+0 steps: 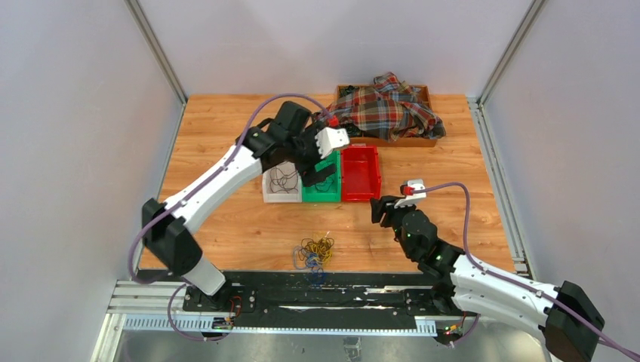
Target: Untangle the cables
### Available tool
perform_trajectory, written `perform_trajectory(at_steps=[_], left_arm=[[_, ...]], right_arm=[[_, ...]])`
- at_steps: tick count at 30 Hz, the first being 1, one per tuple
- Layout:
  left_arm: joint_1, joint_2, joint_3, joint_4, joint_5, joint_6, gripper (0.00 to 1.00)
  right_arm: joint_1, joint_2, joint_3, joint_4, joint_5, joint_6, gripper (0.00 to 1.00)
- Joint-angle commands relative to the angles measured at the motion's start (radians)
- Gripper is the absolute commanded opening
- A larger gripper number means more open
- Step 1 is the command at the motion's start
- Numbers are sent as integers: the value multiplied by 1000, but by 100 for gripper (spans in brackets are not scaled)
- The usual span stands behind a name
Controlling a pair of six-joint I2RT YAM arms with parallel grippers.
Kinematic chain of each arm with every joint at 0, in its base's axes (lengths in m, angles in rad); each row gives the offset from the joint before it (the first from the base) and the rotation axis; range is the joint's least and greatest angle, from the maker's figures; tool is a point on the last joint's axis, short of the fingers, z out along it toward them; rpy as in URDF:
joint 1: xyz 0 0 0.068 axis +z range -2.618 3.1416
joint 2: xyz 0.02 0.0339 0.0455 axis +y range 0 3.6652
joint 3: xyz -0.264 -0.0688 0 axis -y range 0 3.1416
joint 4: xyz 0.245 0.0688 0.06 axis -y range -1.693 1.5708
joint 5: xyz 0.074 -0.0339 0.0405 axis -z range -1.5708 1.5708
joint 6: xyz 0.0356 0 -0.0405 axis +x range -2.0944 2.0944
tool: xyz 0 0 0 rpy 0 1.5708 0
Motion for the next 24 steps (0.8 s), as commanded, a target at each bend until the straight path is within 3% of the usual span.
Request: perform_trajectory(at_steps=[1, 6, 13, 18, 24], left_arm=[[-1, -155, -177, -183, 174, 71, 98], [-5, -282, -418, -187, 225, 134, 97], [-16, -303, -577, -15, 143, -48, 92], [46, -351, -593, 66, 185, -118, 95], [98, -372, -603, 38, 202, -110, 96]], right_arm=[[-13, -12, 28, -28, -16, -5, 57], [-13, -4, 35, -29, -45, -13, 61], [-11, 109, 65, 42, -324, -51, 68], [103, 316, 181, 59, -454, -115, 72], [206, 538, 315, 52, -552, -154, 73]])
